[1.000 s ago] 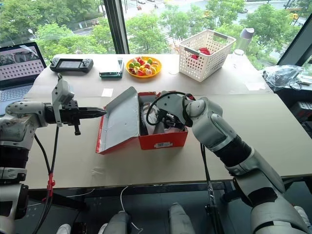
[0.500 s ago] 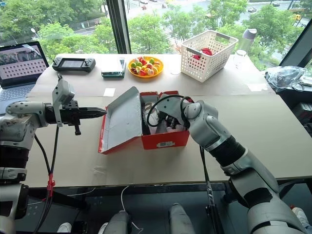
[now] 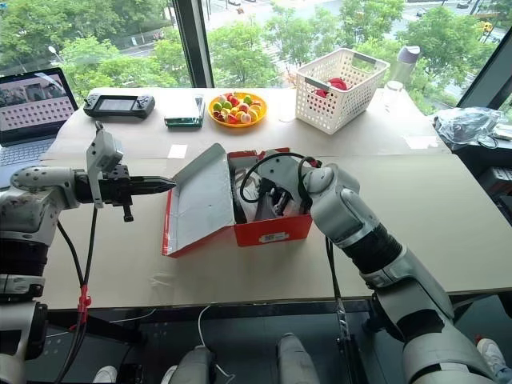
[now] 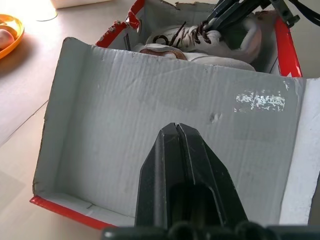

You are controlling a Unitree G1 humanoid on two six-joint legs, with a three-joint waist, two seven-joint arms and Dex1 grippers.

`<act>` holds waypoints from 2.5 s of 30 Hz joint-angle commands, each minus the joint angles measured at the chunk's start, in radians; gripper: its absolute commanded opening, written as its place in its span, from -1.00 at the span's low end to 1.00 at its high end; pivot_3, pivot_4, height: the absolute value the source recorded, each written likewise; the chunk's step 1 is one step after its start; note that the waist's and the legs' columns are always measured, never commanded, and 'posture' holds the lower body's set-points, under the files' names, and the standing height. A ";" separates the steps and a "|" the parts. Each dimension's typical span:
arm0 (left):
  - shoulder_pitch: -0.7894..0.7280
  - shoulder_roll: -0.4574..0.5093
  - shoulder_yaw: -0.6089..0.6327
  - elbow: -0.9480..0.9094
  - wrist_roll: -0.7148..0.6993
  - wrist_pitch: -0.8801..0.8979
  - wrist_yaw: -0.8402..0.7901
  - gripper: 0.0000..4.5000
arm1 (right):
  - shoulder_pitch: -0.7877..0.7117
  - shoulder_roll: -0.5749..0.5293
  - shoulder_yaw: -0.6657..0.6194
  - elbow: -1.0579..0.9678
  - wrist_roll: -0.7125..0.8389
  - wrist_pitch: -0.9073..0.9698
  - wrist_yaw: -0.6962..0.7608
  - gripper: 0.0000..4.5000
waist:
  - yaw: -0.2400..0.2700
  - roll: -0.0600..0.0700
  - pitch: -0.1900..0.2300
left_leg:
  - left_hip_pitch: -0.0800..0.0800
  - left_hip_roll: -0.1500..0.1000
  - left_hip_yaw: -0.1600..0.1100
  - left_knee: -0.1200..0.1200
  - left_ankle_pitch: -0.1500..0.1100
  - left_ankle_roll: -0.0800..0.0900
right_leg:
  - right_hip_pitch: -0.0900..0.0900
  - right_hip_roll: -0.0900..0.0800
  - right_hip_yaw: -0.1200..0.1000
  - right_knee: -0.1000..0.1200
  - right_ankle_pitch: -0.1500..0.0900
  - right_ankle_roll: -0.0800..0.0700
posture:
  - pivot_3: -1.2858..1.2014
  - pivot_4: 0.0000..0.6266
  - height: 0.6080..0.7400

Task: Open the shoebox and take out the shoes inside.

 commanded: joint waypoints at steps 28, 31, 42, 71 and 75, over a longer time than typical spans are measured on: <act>-0.058 -0.004 0.001 0.024 0.038 -0.038 -0.022 -1.00 | -0.046 0.116 -0.869 0.119 0.480 0.090 -0.319 -0.99 | 0.000 0.001 0.001 | 0.000 0.000 0.000 -0.001 0.000 0.000 | 0.000 0.000 0.000 0.000 0.001 -0.002 | 0.03 -0.52 0.29; -0.058 -0.008 0.001 0.025 0.040 -0.041 -0.022 -1.00 | 0.066 0.005 -0.698 0.157 0.395 -0.070 -0.255 -0.99 | 0.001 0.001 0.001 | 0.000 0.000 0.000 -0.001 0.000 0.000 | 0.000 0.000 0.000 -0.001 0.000 -0.001 | 0.03 -0.52 0.29; -0.047 -0.016 0.002 0.011 0.040 -0.032 -0.021 -1.00 | 0.235 -0.156 -0.560 0.588 0.261 -0.630 -0.132 -0.99 | -0.012 0.003 0.002 | 0.001 -0.001 0.001 -0.001 0.000 0.001 | 0.001 0.000 0.001 -0.001 0.001 0.001 | 0.03 -0.52 0.29; -0.029 -0.043 0.000 -0.015 0.030 -0.016 -0.007 -1.00 | 0.298 -0.284 -0.449 0.444 0.179 -0.718 -0.030 0.99 | -0.032 0.003 0.002 | 0.017 -0.001 0.000 0.000 0.001 0.000 | 0.018 0.000 0.002 -0.002 0.001 0.002 | 0.03 -0.52 0.29; -0.036 -0.049 -0.004 -0.006 0.033 -0.019 -0.010 -1.00 | 0.303 -0.291 -0.469 0.188 0.270 -0.559 0.014 0.99 | -0.030 0.003 0.002 | 0.016 -0.001 0.000 0.000 0.001 0.000 | 0.017 0.000 0.002 -0.002 0.001 0.002 | 0.03 -0.52 0.29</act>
